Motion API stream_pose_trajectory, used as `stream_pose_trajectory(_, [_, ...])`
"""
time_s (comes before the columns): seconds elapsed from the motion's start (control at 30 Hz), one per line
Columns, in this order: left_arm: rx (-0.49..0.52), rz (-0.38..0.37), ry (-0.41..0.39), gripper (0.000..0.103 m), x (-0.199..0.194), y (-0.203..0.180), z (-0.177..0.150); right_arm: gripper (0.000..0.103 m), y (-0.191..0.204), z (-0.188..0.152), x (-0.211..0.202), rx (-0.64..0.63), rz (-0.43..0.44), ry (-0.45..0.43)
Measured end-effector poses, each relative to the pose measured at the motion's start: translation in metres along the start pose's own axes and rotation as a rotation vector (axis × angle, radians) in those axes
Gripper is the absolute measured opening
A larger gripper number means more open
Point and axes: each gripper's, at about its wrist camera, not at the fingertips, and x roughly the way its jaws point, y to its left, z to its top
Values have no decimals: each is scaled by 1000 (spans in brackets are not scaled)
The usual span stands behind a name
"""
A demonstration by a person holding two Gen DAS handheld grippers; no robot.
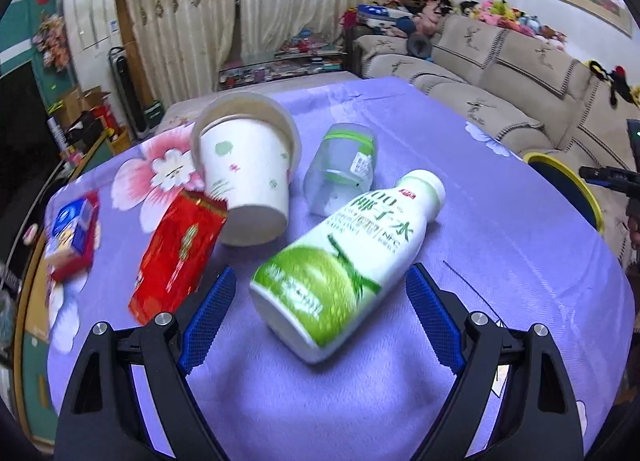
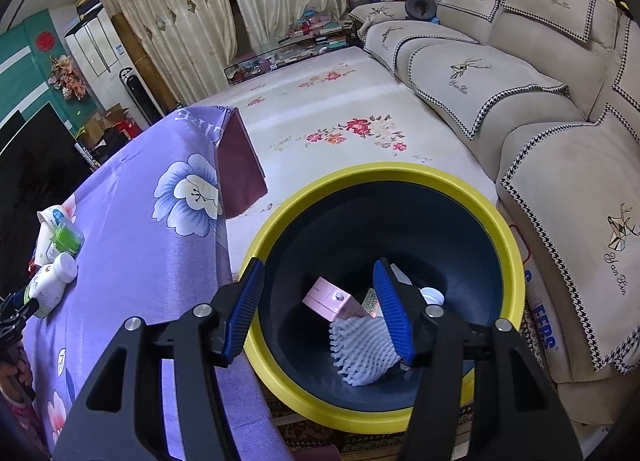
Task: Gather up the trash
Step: 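Grasp the coconut water bottle with the left tool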
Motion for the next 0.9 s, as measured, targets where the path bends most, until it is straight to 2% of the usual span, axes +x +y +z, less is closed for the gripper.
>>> stream_pose_trajectory(0.3, [95,-142,7,85,13,-4,16,54,7,-1,9,-12,21,22])
stream_pose_trajectory(0.37, [126,-148,24,75,14,-11,18,54,6,-2,10,-11,23,25])
stream_pose_trajectory(0.47, [178,-196,53,67,16,-24,19,54,6,-2,11,-10,26,28])
stream_pose_trajectory(0.6, [225,-167,72,67,23,-41,18,54,5,-3,13,-6,34,32])
stream_pose_trajectory(0.63, [221,-165,77,65,25,-44,18,54,5,-4,13,-6,37,33])
stream_pose_trajectory(0.67, [214,-160,82,56,28,-46,19,54,5,-4,13,-6,38,34])
stream_pose_trajectory(0.7, [206,-153,90,52,31,-46,21,54,5,-5,13,-7,40,35])
stream_pose_trajectory(0.9, [163,-121,93,51,28,-53,18,54,-3,-9,6,2,48,27])
